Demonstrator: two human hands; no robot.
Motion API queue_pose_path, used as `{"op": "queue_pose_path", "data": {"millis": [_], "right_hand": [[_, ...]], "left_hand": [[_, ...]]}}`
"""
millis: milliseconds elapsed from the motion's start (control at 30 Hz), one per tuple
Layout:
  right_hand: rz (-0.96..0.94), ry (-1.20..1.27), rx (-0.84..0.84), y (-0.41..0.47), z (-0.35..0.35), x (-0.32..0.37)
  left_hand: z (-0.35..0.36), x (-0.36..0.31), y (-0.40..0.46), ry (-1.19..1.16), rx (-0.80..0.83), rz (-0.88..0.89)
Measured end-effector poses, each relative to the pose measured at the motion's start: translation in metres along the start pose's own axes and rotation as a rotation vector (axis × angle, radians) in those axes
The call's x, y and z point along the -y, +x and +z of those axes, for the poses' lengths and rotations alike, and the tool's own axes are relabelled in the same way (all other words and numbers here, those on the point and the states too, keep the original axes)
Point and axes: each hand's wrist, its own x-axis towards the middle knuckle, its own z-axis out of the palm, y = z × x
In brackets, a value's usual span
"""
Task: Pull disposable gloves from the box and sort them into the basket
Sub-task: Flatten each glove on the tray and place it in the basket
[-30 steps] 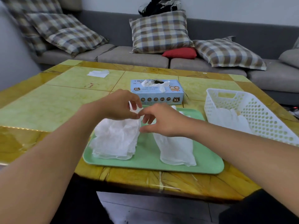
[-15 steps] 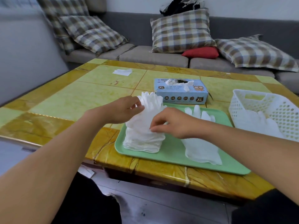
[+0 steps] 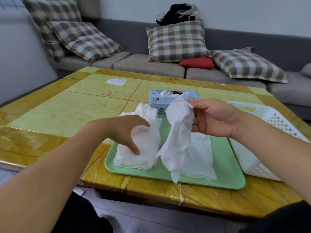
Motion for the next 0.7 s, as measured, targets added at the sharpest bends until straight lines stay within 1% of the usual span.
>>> {"op": "queue_pose_path", "data": {"millis": [33, 67, 100, 133, 167, 200, 267, 333, 400, 500, 533, 633, 700], "right_hand": [[-0.039, 0.059, -0.023, -0.004, -0.004, 0.005], [-0.063, 0.112, -0.041, -0.008, -0.007, 0.008], [-0.076, 0.154, -0.052, -0.011, -0.012, 0.011], [-0.077, 0.182, -0.06, -0.014, -0.014, 0.012], [-0.073, 0.195, -0.067, -0.018, -0.018, 0.012], [-0.064, 0.193, -0.067, -0.019, -0.019, 0.01], [-0.059, 0.185, -0.056, -0.024, -0.023, 0.007], [-0.045, 0.181, -0.032, -0.028, -0.025, 0.004], [-0.038, 0.177, 0.012, -0.037, -0.028, 0.003], [-0.114, 0.084, 0.064, -0.045, -0.034, 0.001], [-0.137, 0.054, 0.039, -0.045, -0.037, -0.002], [-0.174, 0.02, -0.132, -0.04, -0.042, -0.006], [-0.169, 0.002, -0.188, -0.038, -0.043, -0.006]], "left_hand": [[-0.007, -0.003, 0.002, 0.001, -0.013, 0.01], [-0.014, -0.01, 0.002, -0.075, -0.048, 0.036], [-0.021, -0.02, 0.001, -0.26, -0.09, 0.075], [-0.024, -0.033, 0.001, -0.528, -0.118, 0.13], [-0.026, -0.052, 0.002, -0.787, -0.115, 0.205], [-0.026, -0.07, 0.003, -0.974, -0.097, 0.267], [-0.019, -0.108, 0.014, -1.154, -0.049, 0.336], [-0.011, -0.134, 0.021, -1.221, -0.042, 0.321], [-0.007, -0.145, 0.028, -1.232, -0.047, 0.293], [-0.009, -0.148, 0.03, -1.297, -0.095, 0.261], [-0.01, -0.147, 0.03, -1.322, -0.114, 0.26], [-0.013, -0.146, 0.028, -1.387, -0.159, 0.243], [-0.015, -0.143, 0.027, -1.421, -0.196, 0.211]]}}
